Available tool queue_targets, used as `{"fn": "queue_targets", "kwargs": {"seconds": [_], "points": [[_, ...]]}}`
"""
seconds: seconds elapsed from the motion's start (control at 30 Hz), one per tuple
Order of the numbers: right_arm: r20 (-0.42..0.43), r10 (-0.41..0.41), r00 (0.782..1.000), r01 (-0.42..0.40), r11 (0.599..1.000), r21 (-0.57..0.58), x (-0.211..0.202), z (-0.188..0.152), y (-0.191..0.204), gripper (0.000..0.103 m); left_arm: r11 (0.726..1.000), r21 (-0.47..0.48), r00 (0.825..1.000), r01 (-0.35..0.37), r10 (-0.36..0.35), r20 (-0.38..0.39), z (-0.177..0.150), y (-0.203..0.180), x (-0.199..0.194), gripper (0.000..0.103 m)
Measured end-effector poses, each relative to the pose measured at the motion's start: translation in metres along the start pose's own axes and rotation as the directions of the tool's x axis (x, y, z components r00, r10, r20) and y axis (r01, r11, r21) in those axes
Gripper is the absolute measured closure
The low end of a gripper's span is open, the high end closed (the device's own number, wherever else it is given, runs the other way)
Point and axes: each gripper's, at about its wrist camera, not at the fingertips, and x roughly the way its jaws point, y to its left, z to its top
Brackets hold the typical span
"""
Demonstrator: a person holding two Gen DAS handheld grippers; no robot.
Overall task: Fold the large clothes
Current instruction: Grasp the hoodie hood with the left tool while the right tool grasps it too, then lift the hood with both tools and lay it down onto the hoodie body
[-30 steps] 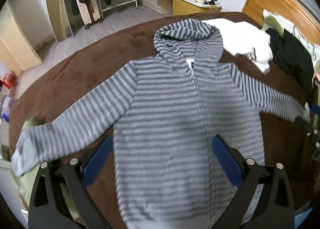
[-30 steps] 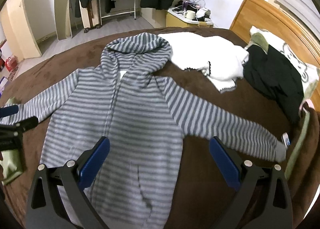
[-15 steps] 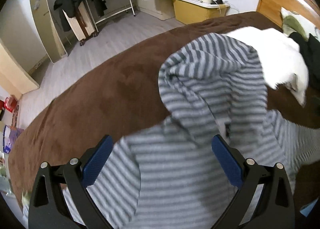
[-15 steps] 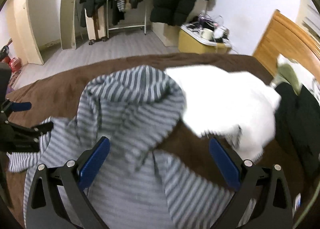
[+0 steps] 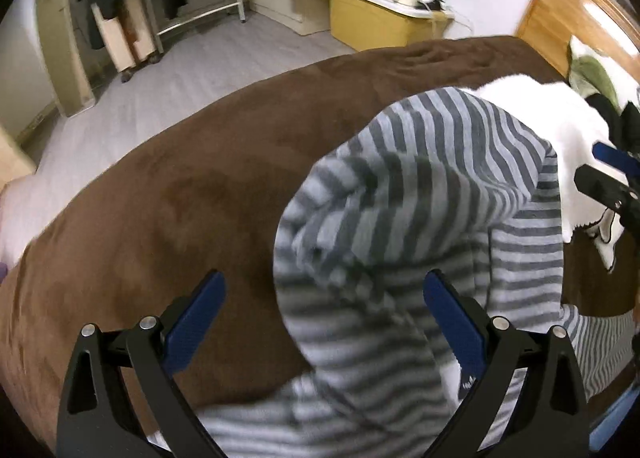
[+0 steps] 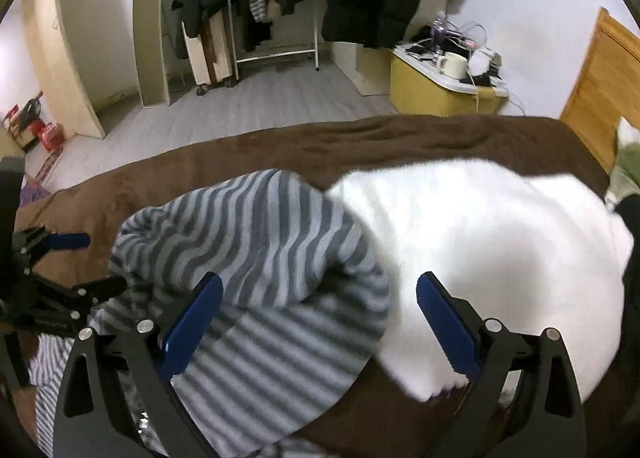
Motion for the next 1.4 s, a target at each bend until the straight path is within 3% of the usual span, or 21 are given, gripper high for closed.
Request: {"fn": "queue_targets", "kwargs": {"seconds": [0.1, 0.27, 0.3, 0.33, 0.4, 0.47, 0.53, 0.6, 0.7, 0.97, 1.17, 1.4], "points": [[-0.033, -0.008, 0.999, 0.006, 0.998, -0.064, 0.017, 0.005, -0.003, 0.008, 0.996, 0.081, 1.0, -0.029, 0.029, 0.005, 0.013, -0.006, 0.006, 0.006], [-0.055, 0.015, 0.998, -0.019, 0.997, -0.078, 0.039, 0.012, -0.008, 0.017, 0.997, 0.071, 1.0, 0.02, -0.019, -0.008, 0.031, -0.007, 0.017, 0.007], [-0.068, 0.018, 0.998, -0.023, 0.996, -0.084, 0.045, 0.014, -0.007, 0.024, 0.998, 0.064, 0.999, 0.028, -0.027, -0.018, 0.033, -0.006, 0.02, 0.01], [-0.077, 0.019, 0.997, -0.026, 0.995, -0.092, 0.049, 0.015, -0.007, 0.038, 0.997, 0.055, 0.999, 0.049, -0.048, -0.027, 0.035, -0.005, 0.024, 0.014], [-0.105, 0.042, 0.994, -0.051, 0.995, -0.083, 0.058, 0.014, -0.008, 0.052, 0.994, 0.037, 0.994, 0.099, -0.097, -0.057, 0.035, -0.004, 0.032, 0.039], [-0.115, 0.065, 0.991, -0.072, 0.996, -0.058, 0.063, 0.012, -0.012, 0.059, 0.995, 0.054, 0.993, 0.082, -0.077, -0.086, 0.032, -0.008, 0.039, 0.043], [-0.129, 0.106, 0.986, -0.11, 0.994, -0.025, 0.065, 0.01, -0.016, 0.079, 0.995, 0.067, 0.993, 0.076, -0.07, -0.097, 0.029, -0.011, 0.042, 0.053], [-0.129, 0.122, 0.984, -0.124, 0.992, -0.013, 0.066, 0.006, -0.017, 0.082, 0.995, 0.044, 0.993, 0.086, -0.082, -0.083, 0.027, -0.008, 0.039, 0.07], [-0.127, 0.123, 0.984, -0.126, 0.992, -0.018, 0.064, 0.004, -0.013, 0.084, 0.993, -0.018, 0.991, 0.114, -0.115, -0.067, 0.025, 0.0, 0.036, 0.077], [-0.092, 0.084, 0.992, -0.09, 0.994, -0.064, 0.049, 0.004, 0.002, 0.087, 0.997, -0.022, 0.997, 0.072, -0.073, -0.008, 0.022, -0.002, 0.023, 0.081], [-0.022, 0.089, 0.996, -0.09, 0.994, -0.064, 0.013, 0.002, 0.012, 0.088, 0.999, 0.01, 0.993, 0.049, -0.05, 0.102, 0.013, -0.007, -0.032, 0.084], [0.045, 0.096, 0.994, -0.092, 0.993, -0.07, -0.054, -0.017, 0.024, 0.088, 0.998, 0.026, 0.982, 0.049, -0.053, 0.179, -0.01, -0.013, -0.09, 0.084]]}}
